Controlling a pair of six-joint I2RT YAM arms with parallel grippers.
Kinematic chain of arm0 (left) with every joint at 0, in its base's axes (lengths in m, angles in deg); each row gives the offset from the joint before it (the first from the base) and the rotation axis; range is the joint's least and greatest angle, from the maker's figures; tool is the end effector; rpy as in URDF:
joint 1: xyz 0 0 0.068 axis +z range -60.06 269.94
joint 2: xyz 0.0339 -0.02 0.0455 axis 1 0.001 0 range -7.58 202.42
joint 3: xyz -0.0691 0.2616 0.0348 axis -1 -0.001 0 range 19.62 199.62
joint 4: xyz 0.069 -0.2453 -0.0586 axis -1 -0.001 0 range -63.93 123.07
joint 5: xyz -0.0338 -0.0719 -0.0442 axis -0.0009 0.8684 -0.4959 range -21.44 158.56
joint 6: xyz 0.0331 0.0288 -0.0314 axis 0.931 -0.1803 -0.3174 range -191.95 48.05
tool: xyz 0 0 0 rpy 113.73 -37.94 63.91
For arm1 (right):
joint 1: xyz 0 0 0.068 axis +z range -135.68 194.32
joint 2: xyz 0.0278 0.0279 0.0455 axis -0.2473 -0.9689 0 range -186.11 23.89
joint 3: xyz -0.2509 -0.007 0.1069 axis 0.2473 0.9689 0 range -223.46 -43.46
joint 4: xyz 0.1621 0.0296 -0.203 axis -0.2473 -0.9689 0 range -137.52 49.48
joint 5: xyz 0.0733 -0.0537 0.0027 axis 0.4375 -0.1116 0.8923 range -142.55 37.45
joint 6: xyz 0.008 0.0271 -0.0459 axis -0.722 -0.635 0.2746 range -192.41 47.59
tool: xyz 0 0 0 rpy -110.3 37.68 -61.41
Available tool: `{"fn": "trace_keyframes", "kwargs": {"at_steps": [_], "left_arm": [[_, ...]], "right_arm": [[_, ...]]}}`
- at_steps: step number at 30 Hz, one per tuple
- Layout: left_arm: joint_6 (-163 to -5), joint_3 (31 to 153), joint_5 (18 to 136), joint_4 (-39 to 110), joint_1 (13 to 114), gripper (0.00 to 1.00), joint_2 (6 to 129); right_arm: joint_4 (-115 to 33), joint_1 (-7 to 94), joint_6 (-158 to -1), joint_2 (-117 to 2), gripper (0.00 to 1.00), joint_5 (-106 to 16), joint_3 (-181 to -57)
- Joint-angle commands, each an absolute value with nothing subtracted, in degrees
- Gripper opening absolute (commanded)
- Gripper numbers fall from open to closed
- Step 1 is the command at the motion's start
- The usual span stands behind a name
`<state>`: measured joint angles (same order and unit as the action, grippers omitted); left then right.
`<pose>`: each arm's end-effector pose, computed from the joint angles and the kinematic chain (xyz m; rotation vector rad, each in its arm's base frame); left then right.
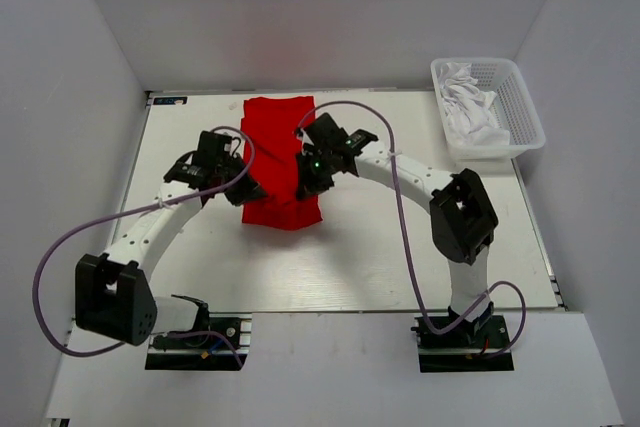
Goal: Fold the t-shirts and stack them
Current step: Fold the folded rectangular tshirt in 1/3 of the way
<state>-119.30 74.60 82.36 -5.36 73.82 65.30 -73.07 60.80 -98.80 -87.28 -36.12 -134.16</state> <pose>0.2417 -0.0788 0.2572 -0.6267 2.6067 -0.7020 0.2895 0.3194 0.2438 -0.5915 2.6008 0.8383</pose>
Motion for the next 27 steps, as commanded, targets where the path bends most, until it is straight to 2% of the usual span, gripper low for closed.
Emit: {"fn": "trace_keyframes", "kwargs": {"at_steps": [1,8,16,27], "left_arm": [[-118.5,81.0,75.6,-5.7,74.5,0.0,68.3],[-118.5,92.4,71.7,-5.7,75.6,0.0,77.4],[-118.5,95.6,67.8,-4.5,77.9,0.0,81.4],[-118.0,98.2,68.5,-3.3,80.1,0.0,87.9]], "right_arm": [[-78.9,57.7,-96.1,-90.6,0.0,-38.7,-143.2],[-80.9,53.4,-94.3,-97.2,0.0,-34.9,-155.9],[-78.5,51.0,-94.9,-101.7,0.0,-32.3,-159.0],[-72.7,48.3,-98.2,-104.2,0.0,-32.9,-158.4]]}}
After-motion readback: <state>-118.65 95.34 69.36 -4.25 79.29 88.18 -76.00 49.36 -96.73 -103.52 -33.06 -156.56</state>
